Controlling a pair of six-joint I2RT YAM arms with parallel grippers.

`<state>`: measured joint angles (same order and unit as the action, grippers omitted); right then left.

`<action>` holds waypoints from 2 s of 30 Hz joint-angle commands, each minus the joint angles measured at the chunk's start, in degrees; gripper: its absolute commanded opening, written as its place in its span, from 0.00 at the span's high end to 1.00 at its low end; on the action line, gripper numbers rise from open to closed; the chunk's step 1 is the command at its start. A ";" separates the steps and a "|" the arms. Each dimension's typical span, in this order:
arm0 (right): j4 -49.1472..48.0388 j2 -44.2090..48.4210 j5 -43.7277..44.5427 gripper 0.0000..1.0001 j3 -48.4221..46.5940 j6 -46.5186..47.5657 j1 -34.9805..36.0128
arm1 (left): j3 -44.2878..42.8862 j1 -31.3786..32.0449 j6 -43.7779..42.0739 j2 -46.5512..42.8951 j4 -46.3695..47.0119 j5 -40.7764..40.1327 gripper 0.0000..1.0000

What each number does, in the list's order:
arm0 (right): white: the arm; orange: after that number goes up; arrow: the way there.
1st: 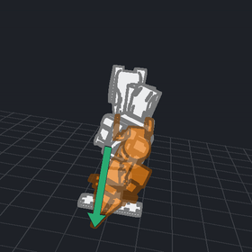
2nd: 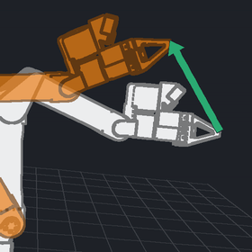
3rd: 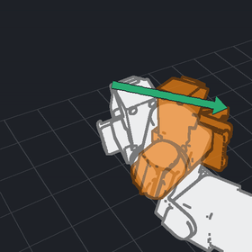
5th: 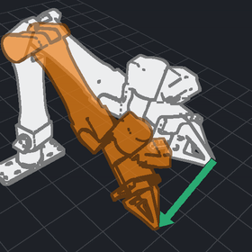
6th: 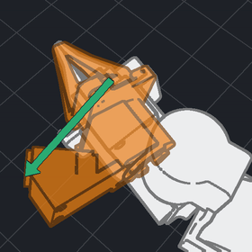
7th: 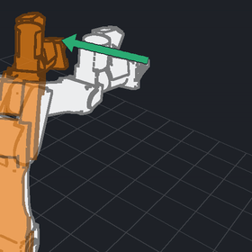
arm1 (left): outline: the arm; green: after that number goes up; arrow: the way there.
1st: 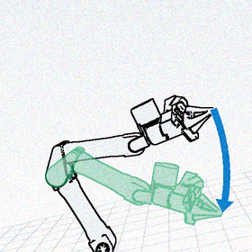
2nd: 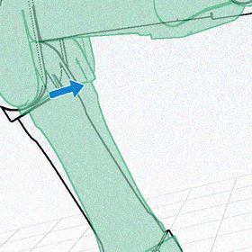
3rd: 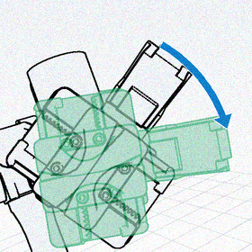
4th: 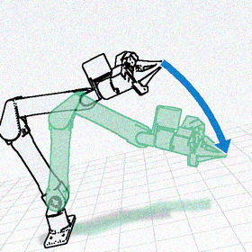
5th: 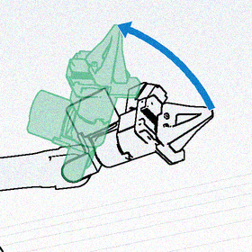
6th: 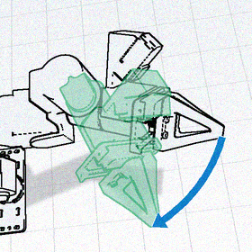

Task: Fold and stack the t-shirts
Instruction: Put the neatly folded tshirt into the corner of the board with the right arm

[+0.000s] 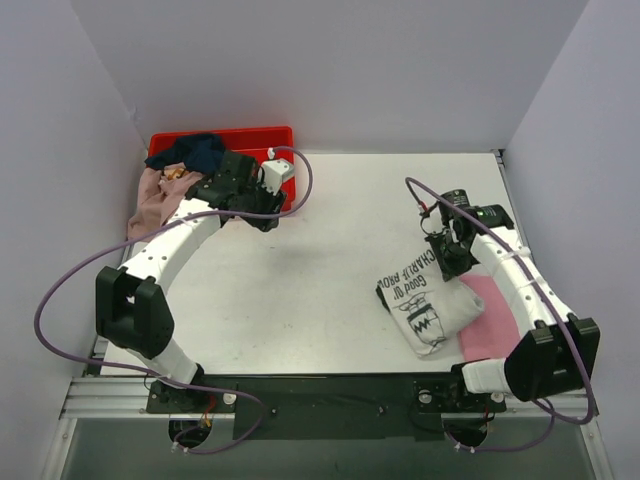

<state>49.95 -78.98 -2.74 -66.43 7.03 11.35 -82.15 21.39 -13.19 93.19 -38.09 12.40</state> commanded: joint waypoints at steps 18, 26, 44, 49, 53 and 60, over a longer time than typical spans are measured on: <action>16.05 16.05 24.53 1.00 0.16 11.17 -9.07 | 1.47 1.11 -0.70 -5.21 5.65 -1.33 0.44; 5.51 13.86 32.62 1.00 6.66 12.31 -16.01 | 2.34 1.73 -0.43 -5.74 6.27 -1.15 0.44; -11.20 2.95 48.20 0.11 4.06 3.63 -25.95 | 4.01 2.70 -1.22 -6.88 5.66 -2.56 0.44; -11.01 7.78 31.42 0.00 -2.12 1.49 -16.32 | 3.31 2.52 -1.75 -7.32 3.11 -2.65 0.43; -17.51 10.86 18.76 0.00 -0.72 2.29 -4.36 | 4.19 1.47 -3.59 -10.83 -0.92 -2.48 0.43; -41.28 14.99 -0.56 0.00 11.66 0.36 8.59 | 17.96 -7.14 -3.86 -29.50 -3.84 -3.61 0.42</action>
<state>23.62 -66.04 10.70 -61.76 9.58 15.90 -71.44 18.83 -16.10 75.85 -39.68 9.85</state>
